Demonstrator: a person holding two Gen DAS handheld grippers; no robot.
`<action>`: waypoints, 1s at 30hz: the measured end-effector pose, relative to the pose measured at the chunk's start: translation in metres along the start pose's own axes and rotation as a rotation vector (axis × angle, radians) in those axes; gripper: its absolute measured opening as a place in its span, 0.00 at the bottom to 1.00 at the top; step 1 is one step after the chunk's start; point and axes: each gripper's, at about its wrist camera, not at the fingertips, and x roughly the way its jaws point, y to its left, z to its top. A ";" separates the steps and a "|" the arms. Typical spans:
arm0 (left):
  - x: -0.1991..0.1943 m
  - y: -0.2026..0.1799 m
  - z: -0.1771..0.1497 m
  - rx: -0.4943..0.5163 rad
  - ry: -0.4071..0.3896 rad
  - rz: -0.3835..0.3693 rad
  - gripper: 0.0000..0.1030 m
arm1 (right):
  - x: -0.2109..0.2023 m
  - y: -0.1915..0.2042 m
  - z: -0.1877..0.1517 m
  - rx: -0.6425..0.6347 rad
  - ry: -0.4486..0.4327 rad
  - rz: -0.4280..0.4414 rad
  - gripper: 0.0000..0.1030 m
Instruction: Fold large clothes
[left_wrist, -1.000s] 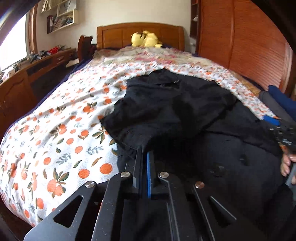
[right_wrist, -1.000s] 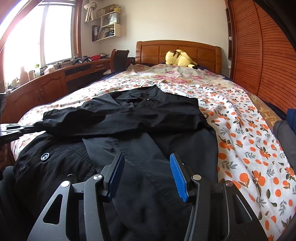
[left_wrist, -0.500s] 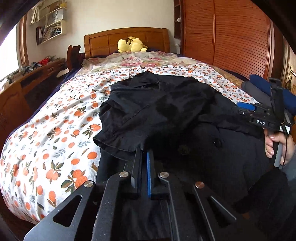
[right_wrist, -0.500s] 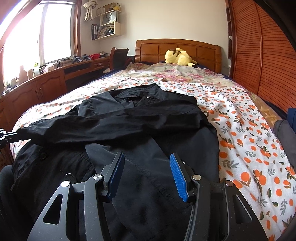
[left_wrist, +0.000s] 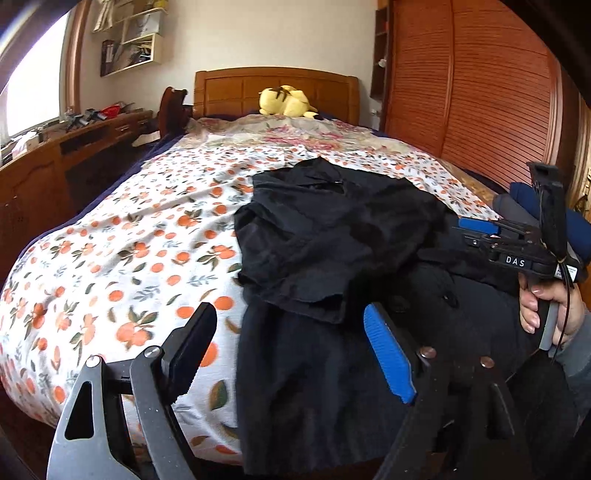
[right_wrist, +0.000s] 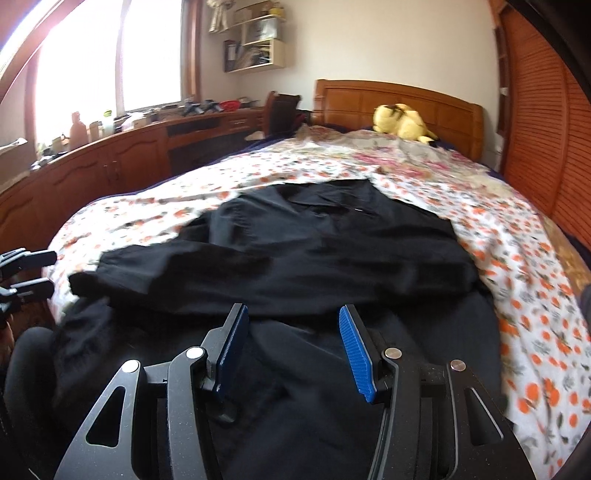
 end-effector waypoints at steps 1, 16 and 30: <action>0.000 0.003 0.000 0.000 0.000 -0.001 0.80 | 0.005 0.007 0.005 -0.001 0.003 0.027 0.52; -0.004 0.048 -0.010 -0.025 -0.003 0.047 0.80 | 0.129 0.083 0.013 -0.110 0.264 0.196 0.53; 0.021 0.046 -0.025 -0.026 0.069 0.043 0.80 | 0.067 0.050 0.000 -0.022 0.213 0.198 0.54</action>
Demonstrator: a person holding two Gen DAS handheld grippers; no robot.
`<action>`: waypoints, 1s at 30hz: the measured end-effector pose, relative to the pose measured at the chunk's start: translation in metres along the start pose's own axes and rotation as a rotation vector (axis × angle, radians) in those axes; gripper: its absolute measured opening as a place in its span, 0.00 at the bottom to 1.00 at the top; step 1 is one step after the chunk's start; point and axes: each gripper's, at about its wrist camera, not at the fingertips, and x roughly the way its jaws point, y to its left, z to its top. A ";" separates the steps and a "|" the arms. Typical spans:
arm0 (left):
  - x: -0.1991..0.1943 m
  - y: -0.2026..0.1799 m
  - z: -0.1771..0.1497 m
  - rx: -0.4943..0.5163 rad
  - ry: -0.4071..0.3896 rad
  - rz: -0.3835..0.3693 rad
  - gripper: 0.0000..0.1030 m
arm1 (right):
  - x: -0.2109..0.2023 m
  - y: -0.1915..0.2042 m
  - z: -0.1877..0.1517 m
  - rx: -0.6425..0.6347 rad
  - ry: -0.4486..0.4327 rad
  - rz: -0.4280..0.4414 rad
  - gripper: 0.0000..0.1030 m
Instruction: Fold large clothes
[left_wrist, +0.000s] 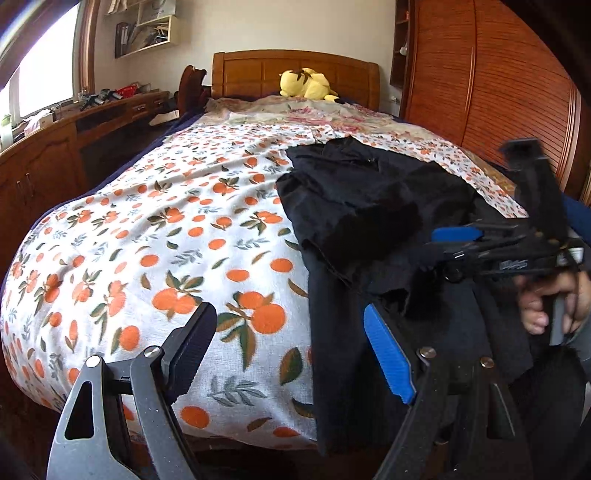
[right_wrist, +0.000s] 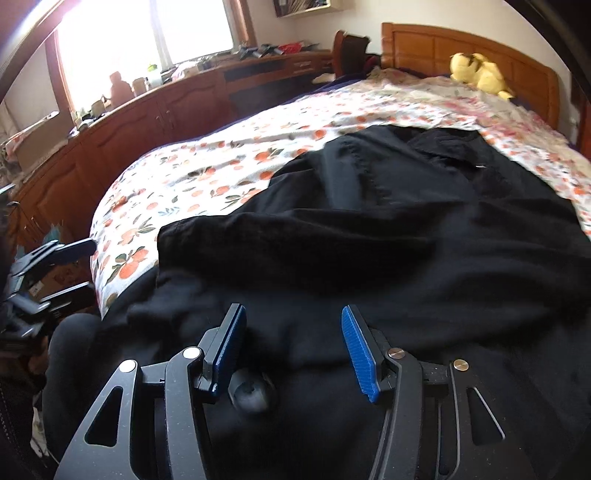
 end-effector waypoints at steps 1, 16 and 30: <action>0.001 -0.002 -0.001 0.002 0.005 -0.007 0.80 | -0.012 -0.006 -0.007 0.015 -0.008 -0.013 0.54; 0.015 -0.022 -0.009 0.006 0.054 -0.034 0.80 | -0.136 -0.077 -0.120 0.183 -0.031 -0.313 0.55; 0.002 -0.019 -0.026 0.023 0.082 -0.056 0.71 | -0.150 -0.093 -0.161 0.256 0.013 -0.391 0.57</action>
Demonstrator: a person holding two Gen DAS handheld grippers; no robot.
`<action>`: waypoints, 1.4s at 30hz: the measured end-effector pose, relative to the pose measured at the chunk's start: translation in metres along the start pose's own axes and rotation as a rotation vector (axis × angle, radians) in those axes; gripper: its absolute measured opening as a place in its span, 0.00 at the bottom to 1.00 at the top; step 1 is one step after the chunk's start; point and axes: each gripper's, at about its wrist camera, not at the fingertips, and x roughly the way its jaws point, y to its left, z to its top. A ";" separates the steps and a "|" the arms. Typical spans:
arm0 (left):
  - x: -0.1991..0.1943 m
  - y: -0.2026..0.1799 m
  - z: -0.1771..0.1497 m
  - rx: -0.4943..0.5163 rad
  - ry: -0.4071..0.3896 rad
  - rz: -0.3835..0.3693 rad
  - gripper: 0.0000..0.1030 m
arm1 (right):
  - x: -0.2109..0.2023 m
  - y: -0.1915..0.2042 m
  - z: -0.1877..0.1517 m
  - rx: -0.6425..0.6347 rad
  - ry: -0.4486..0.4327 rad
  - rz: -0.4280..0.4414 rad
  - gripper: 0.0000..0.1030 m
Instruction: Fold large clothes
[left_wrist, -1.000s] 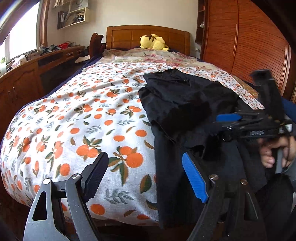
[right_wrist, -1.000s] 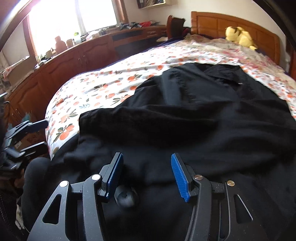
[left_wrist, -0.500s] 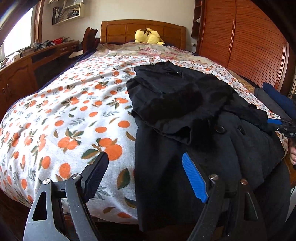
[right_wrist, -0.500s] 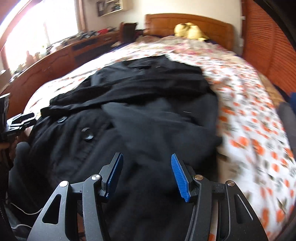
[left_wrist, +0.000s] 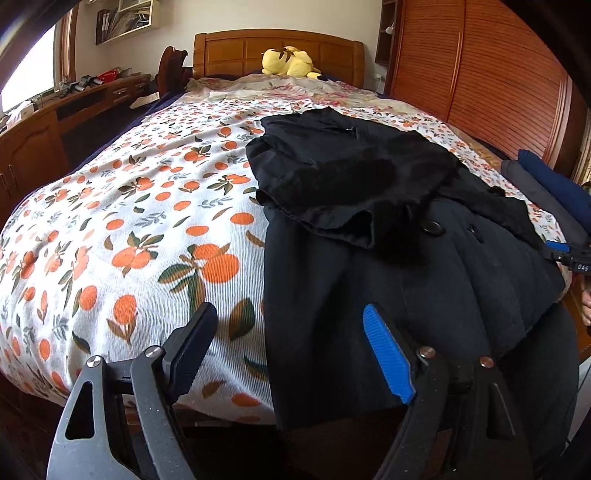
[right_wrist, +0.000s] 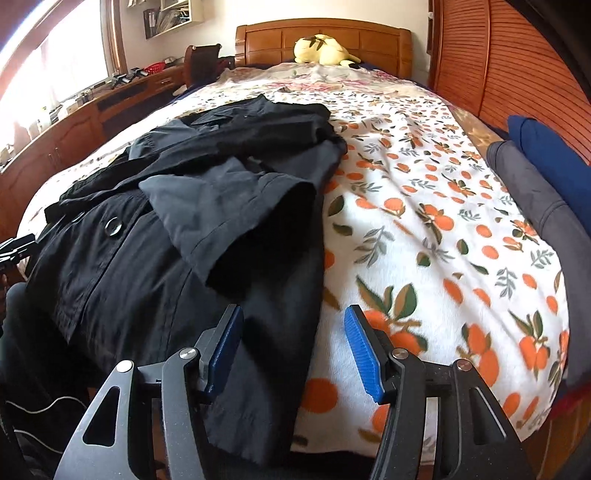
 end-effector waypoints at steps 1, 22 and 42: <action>-0.001 0.000 -0.003 0.002 0.004 0.004 0.63 | 0.000 0.002 -0.003 -0.004 -0.001 0.002 0.57; 0.004 0.001 -0.026 -0.042 0.095 -0.071 0.36 | -0.007 0.007 -0.016 -0.029 0.034 0.055 0.51; -0.033 -0.014 0.011 0.046 -0.017 -0.061 0.06 | -0.011 -0.001 0.005 0.005 -0.009 0.162 0.08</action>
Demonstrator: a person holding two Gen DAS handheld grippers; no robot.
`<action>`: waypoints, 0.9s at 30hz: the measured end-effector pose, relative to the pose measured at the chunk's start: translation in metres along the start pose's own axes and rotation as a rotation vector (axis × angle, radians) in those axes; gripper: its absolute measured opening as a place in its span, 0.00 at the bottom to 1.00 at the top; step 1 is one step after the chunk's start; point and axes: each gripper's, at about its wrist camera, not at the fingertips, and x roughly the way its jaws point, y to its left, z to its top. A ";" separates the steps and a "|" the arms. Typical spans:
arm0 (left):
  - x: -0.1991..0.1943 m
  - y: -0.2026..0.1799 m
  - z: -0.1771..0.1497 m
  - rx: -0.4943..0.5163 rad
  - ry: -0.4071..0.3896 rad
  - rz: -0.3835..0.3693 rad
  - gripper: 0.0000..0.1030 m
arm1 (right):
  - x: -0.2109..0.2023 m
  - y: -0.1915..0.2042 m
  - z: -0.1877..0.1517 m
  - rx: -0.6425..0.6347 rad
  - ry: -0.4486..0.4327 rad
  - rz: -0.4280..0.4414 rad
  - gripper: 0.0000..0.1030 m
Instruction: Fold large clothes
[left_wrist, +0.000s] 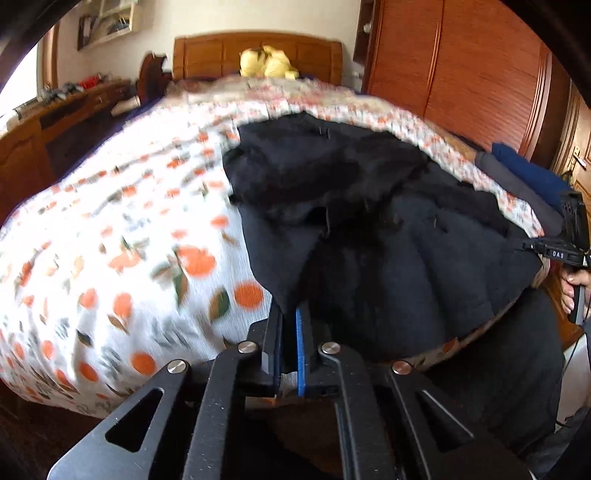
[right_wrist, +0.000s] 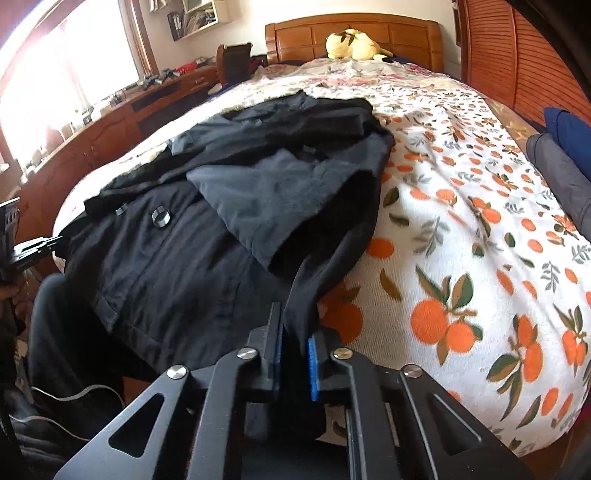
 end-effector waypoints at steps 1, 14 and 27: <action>-0.006 -0.001 0.006 0.004 -0.024 0.005 0.06 | -0.006 0.001 0.004 -0.006 -0.016 0.000 0.07; -0.135 -0.032 0.074 0.082 -0.317 0.041 0.05 | -0.139 0.038 0.051 -0.098 -0.307 -0.012 0.05; -0.136 -0.011 0.077 0.032 -0.314 0.089 0.05 | -0.150 0.028 0.020 -0.078 -0.321 -0.008 0.05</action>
